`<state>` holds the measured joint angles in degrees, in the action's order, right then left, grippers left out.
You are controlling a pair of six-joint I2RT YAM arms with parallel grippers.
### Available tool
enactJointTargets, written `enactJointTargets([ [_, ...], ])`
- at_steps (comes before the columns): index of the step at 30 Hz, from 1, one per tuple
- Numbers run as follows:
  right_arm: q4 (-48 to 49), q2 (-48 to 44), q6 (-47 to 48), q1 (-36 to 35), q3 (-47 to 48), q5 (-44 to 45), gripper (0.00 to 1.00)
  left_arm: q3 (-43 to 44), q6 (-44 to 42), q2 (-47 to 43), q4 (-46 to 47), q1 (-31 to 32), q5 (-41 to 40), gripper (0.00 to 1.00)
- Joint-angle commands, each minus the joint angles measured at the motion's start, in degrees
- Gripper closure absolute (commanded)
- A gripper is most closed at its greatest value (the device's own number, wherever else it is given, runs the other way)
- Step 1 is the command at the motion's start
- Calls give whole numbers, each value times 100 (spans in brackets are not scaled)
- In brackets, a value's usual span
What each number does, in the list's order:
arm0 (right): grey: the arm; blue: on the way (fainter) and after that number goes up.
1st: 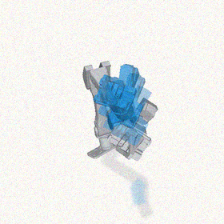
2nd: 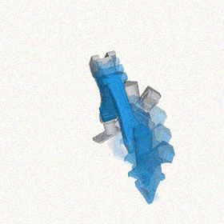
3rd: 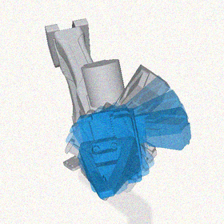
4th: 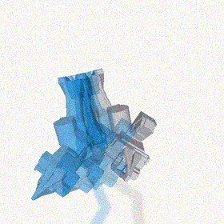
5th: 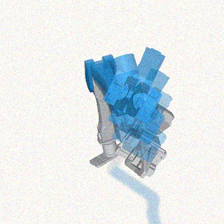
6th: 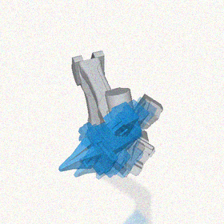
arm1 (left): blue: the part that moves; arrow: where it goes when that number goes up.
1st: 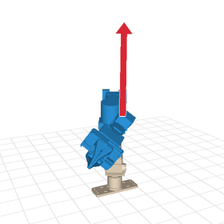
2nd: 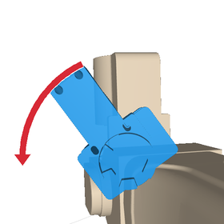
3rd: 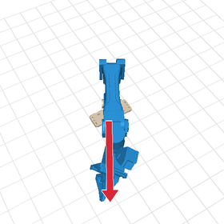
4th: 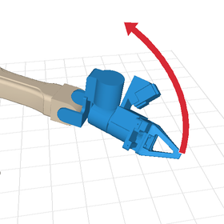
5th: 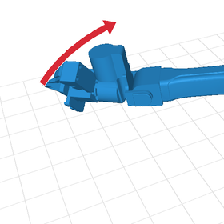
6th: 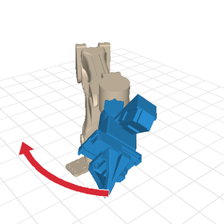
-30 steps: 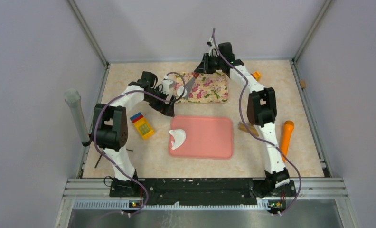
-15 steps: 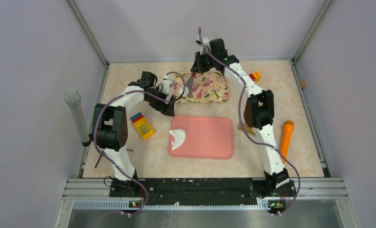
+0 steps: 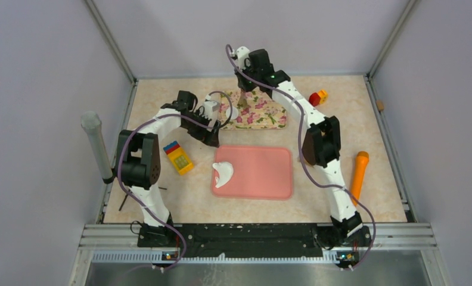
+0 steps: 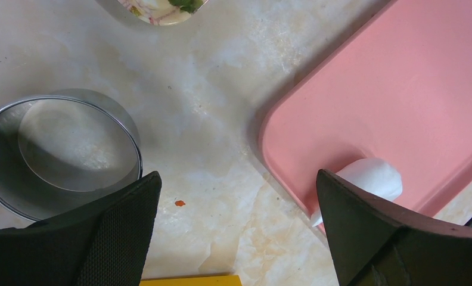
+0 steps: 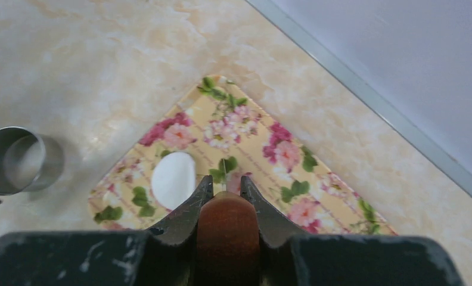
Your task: Roll out the dumpling wrappers from the dough
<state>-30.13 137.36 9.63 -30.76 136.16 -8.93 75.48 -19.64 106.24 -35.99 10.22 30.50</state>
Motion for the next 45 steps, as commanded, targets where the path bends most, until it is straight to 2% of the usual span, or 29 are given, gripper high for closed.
enactJointTargets([
  [1, -377, -68, 663, 147, -81, 868, 100, -44, -5, -333, 131, -29, 157, 1],
  [10, -450, -364, 771, 156, -36, 1110, 100, -36, 40, -350, 170, -50, 161, 1],
  [14, -696, -865, 574, 258, 84, 601, 100, 71, 149, -383, 171, -144, 169, 1],
  [17, -824, -1520, 182, 554, -227, -160, 100, 107, 163, -529, 146, -177, 158, 1],
  [20, -651, -2439, -392, 1098, -1158, -1451, 100, 124, 50, -761, 19, -178, 175, 1],
  [24, 132, -3772, -886, 1948, -3120, -3237, 100, 161, -314, -1085, -371, -178, 317, 1],
  [27, 178, -4720, -458, 2302, -4295, -3956, 100, 141, -614, -1265, -648, -178, 445, 1],
  [30, 103, -5419, 32, 2445, -5347, -4015, 100, -18, -581, -1382, -621, -178, 277, 1],
  [32, 455, -5846, -63, 2593, -6171, -3928, 100, -156, -516, -1448, -578, -198, 170, 1],
  [35, 1374, -6391, -840, 3302, -7169, -4092, 100, -368, -416, -1590, -493, -322, 195, 1],
  [39, 3519, -6828, -2528, 4331, -8370, -4118, 100, -560, -306, -1790, -487, -674, 464, 1],
  [45, 4299, -6257, -3165, 4570, -8720, -3231, 100, -963, -272, -2250, -456, -985, 806, 1],
])
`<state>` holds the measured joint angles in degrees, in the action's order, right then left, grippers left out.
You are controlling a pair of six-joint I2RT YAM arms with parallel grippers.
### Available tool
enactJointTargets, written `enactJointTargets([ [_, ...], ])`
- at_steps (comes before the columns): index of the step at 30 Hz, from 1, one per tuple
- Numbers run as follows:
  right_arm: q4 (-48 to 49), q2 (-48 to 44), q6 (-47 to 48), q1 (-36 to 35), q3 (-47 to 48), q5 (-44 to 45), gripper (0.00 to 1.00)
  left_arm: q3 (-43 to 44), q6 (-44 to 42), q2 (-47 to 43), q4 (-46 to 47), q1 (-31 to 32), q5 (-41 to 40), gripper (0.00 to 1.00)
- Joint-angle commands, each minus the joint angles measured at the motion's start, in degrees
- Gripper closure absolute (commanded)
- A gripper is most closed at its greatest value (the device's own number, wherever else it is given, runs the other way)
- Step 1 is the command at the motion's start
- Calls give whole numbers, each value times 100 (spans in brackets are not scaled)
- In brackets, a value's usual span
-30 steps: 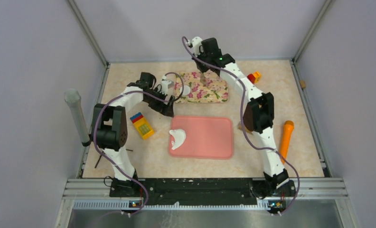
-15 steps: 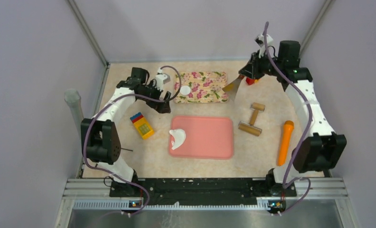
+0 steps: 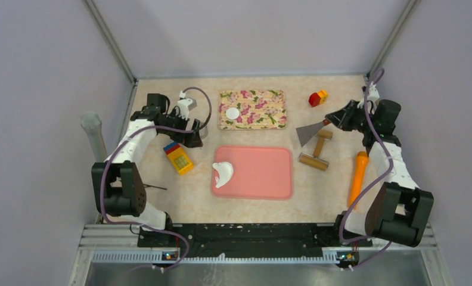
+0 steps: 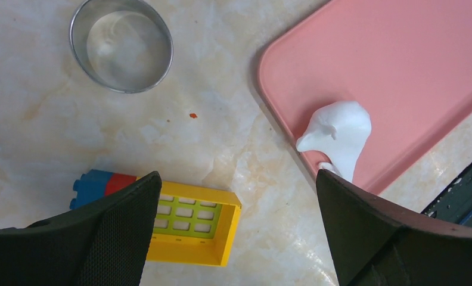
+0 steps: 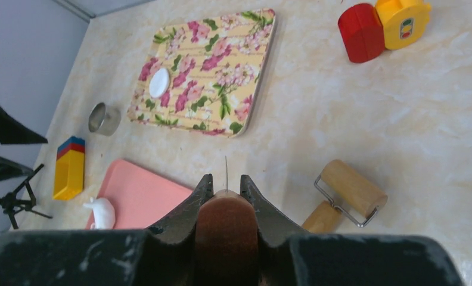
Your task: Roll out the dumpling wrappers from the dough
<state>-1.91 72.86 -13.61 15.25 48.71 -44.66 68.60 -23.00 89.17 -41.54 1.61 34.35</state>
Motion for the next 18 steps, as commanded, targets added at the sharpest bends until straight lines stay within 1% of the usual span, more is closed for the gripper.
enactJointTargets([
  [1, 1604, 296, -952, -30, -13, 477, 100, -365, 72, -656, 122, -253, 423, 1],
  [6, 2079, 740, -1530, -35, -142, 1132, 100, -567, 31, -865, 90, -522, 527, 1],
  [9, 2314, 1073, -1833, -47, -104, 1124, 100, -647, -61, -872, 59, -696, 648, 1],
  [12, 2366, 1359, -1831, -104, -51, 1057, 100, -729, -111, -910, 101, -964, 912, 1],
  [15, 2503, 1510, -1834, -103, -160, 1170, 95, -766, -137, -910, 114, -1127, 1114, 1],
  [18, 2591, 1612, -1843, -103, -253, 1238, 92, -795, -142, -877, 144, -1154, 1193, 1],
])
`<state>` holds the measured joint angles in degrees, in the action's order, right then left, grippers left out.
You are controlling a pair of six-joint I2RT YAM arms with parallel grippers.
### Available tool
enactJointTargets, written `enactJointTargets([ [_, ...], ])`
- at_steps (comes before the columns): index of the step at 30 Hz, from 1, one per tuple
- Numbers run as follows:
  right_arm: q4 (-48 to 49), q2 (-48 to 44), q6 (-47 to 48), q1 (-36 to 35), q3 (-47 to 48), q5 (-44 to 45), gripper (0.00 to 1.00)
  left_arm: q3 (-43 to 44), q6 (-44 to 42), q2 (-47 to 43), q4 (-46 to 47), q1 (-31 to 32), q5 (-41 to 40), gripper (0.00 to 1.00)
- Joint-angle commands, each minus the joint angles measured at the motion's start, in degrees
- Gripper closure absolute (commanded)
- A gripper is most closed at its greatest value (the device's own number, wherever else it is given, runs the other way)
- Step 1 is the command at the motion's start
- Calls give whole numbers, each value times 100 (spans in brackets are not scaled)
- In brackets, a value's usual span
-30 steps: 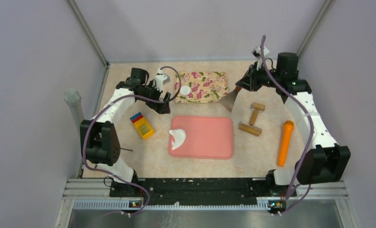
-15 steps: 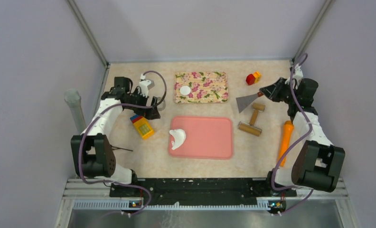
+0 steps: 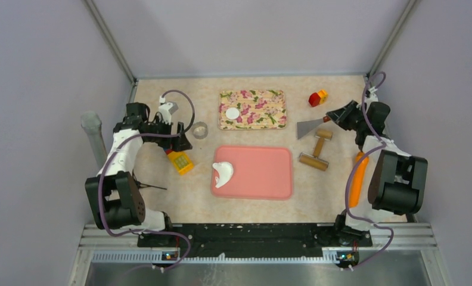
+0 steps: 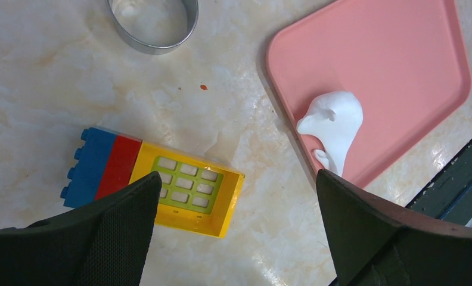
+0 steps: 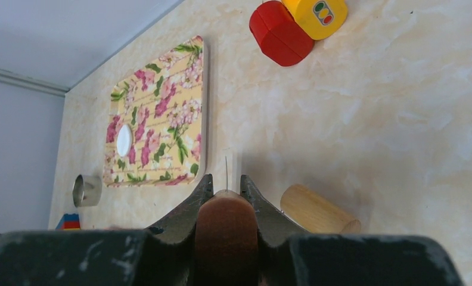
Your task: Roll out the dumpling wrappers from the dough
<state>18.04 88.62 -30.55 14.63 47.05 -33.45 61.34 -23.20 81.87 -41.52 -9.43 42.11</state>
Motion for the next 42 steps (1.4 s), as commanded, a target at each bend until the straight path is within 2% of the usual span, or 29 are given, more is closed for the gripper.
enactJointTargets([
  [1, 603, 70, -184, -47, -110, 127, 91, -70, -123, -119, 143, -54, 437, 1],
  [15, 1102, 534, -387, -259, -389, 97, 74, -102, -109, -26, 179, -120, 583, 1],
  [21, 917, 541, -285, -294, -310, 105, 57, -113, -122, -26, 185, -142, 614, 1],
  [25, 399, 329, -108, -257, -200, 242, 44, -114, -132, -43, 172, -164, 655, 1],
  [27, 36, 168, 83, -222, -83, 295, 40, -119, -132, -55, 170, -173, 688, 1],
  [38, -2011, -549, 1369, -145, 335, 897, 33, -121, -154, -91, 159, -193, 800, 1],
  [42, -2354, -742, 1724, -117, 252, 1282, 31, -148, -132, -181, 204, -199, 833, 1],
])
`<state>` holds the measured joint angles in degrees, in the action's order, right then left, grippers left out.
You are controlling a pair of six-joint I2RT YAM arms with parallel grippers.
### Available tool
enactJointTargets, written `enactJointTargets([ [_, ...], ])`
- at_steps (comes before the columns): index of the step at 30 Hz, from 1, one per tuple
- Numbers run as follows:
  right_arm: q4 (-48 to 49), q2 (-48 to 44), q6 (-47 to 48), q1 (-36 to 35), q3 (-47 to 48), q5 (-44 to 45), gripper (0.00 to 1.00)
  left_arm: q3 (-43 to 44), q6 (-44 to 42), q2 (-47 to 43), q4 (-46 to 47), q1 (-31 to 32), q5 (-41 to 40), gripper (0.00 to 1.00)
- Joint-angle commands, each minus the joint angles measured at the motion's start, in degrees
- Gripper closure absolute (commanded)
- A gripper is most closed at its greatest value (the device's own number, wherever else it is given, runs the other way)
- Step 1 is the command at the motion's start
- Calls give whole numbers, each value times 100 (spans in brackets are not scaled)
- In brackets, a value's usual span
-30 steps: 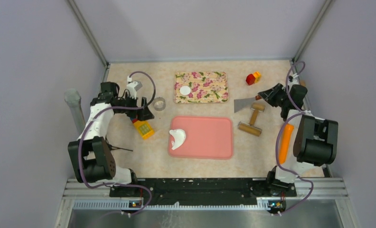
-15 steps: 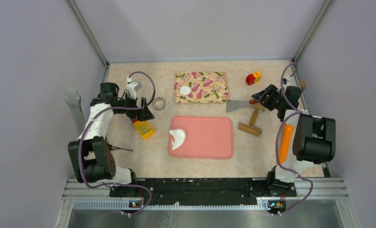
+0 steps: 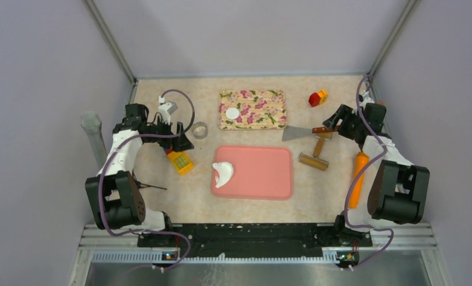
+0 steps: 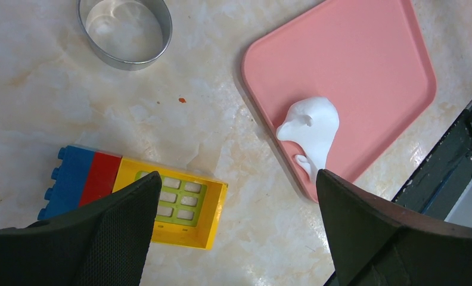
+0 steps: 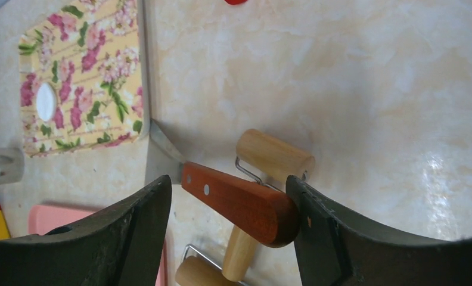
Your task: Roll out the dumpling wrappers from the dough
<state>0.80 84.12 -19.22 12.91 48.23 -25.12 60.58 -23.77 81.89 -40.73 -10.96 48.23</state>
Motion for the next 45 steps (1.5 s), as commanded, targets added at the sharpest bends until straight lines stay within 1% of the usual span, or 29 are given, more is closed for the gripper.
enactJointTargets([
  [1, -691, -309, 641, 64, 116, 478, 31, -72, -75, -195, 126, -51, 222, 1],
  [12, -1238, -365, 1077, 159, 195, 897, 28, -84, -22, -261, 168, -86, 244, 1],
  [16, -1354, -458, 1151, 158, 252, 960, 24, -98, 49, -248, 226, -91, 183, 1],
  [20, -1582, -698, 1265, 160, 482, 983, 20, -171, 296, -340, 451, -129, 41, 1],
  [21, -1643, -799, 1328, 160, 584, 979, 14, -187, 325, -375, 492, -147, 12, 1],
  [22, -1707, -929, 1391, 165, 674, 909, 12, -213, 356, -407, 530, -149, -15, 1],
  [24, -1938, -1080, 1606, 157, 1012, 593, 10, -244, 418, -474, 605, -173, -57, 1],
  [25, -2113, -1121, 1740, 159, 1208, 294, 9, -243, 429, -486, 610, -182, -60, 1],
  [27, -2768, -1112, 2325, 147, 1673, -594, 8, -208, 408, -505, 525, -208, -24, 1],
  [28, -3150, -1089, 2627, 127, 1944, -1363, 8, -166, 373, -496, 439, -229, 19, 1],
  [29, -3633, -1075, 2985, 96, 2220, -1861, 8, -101, 301, -485, 322, -256, 80, 1],
  [31, -4431, -1149, 3563, 2, 2585, -2575, 7, 23, 201, -472, 102, -325, 203, 1],
  [34, -5230, -1645, 4627, -43, 2664, -3655, 7, 281, -70, -501, -366, -468, 354, 1],
  [37, -5531, -2420, 5200, -43, 2451, -4192, 6, 507, -408, -627, -910, -706, 624, 1],
  [41, -5348, -3563, 4999, -43, 2106, -4324, 4, 692, -1125, -823, -1744, -1166, 1193, 1],
  [43, -5269, -4259, 4901, -43, 1871, -4367, 1, 766, -1668, -911, -2295, -1357, 1366, 1],
  [45, -5141, -4868, 4840, -43, 1555, -4500, 1, 728, -2202, -1037, -2753, -1422, 1458, 1],
])
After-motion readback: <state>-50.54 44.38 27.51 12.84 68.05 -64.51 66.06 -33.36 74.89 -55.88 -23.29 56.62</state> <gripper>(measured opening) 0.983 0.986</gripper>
